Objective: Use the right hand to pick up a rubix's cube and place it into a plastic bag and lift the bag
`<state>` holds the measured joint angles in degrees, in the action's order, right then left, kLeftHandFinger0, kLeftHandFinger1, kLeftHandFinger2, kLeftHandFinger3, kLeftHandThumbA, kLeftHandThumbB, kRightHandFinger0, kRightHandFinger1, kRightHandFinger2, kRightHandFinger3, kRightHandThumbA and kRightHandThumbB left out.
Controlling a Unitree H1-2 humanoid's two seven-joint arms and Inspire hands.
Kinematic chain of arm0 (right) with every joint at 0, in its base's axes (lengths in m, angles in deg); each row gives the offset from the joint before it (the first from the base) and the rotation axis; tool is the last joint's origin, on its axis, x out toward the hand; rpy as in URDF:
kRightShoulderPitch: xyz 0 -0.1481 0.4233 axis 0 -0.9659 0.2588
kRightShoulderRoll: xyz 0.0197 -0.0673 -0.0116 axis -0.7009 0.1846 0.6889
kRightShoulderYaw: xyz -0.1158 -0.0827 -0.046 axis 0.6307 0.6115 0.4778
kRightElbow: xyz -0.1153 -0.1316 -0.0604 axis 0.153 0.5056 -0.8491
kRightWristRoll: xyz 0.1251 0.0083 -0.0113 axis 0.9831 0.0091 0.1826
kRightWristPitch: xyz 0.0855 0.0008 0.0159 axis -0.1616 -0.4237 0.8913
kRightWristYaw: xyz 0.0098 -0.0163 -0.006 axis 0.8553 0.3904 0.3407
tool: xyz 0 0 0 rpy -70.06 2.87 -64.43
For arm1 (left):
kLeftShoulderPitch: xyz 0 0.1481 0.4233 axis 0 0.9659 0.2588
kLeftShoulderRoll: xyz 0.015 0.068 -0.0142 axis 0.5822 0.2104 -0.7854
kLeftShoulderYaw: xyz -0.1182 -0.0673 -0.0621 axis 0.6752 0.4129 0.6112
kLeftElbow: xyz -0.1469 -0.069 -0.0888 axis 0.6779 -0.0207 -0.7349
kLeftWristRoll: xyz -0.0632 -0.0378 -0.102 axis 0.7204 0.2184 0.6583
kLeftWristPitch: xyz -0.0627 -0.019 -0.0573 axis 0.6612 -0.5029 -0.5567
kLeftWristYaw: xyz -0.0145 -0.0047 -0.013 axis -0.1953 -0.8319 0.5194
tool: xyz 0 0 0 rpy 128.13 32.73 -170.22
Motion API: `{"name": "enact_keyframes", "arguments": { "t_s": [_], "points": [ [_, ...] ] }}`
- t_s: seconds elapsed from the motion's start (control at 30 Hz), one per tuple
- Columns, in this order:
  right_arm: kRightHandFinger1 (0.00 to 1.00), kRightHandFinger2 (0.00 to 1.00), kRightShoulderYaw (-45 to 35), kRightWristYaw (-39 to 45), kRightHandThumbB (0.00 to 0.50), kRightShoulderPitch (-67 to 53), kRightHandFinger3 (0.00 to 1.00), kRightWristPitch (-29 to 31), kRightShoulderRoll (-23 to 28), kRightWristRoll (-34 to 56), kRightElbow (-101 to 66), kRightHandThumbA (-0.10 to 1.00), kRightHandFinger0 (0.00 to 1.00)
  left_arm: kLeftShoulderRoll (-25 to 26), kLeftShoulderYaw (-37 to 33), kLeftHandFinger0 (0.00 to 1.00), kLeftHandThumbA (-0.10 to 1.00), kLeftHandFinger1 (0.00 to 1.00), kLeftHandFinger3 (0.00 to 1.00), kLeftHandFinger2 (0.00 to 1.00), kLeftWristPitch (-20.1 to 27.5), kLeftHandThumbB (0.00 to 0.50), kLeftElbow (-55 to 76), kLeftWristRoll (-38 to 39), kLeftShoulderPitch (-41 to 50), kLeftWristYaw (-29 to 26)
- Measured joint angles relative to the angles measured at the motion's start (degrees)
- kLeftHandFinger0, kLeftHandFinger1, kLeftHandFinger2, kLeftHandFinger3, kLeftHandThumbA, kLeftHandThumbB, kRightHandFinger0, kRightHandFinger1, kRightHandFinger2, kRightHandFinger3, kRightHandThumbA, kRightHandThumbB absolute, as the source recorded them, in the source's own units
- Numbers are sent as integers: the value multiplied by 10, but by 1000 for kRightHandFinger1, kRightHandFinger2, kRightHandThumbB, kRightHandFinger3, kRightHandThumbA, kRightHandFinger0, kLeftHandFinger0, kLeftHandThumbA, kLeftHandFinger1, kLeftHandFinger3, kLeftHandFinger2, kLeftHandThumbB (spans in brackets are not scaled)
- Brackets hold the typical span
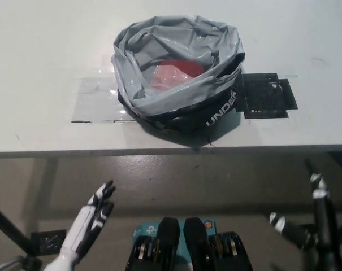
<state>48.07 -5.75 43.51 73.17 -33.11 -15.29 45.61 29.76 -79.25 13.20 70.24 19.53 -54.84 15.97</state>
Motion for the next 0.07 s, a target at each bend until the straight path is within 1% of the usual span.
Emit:
{"name": "enact_keyframes", "arguments": {
  "t_s": [0.07],
  "points": [
    [1000,1000,12,4,283,-16,1000,15,0,1,16,1000,1000,0,-1,1000,1000,1000,1000,1000,0,211,2,0,16,0]
  ]
}}
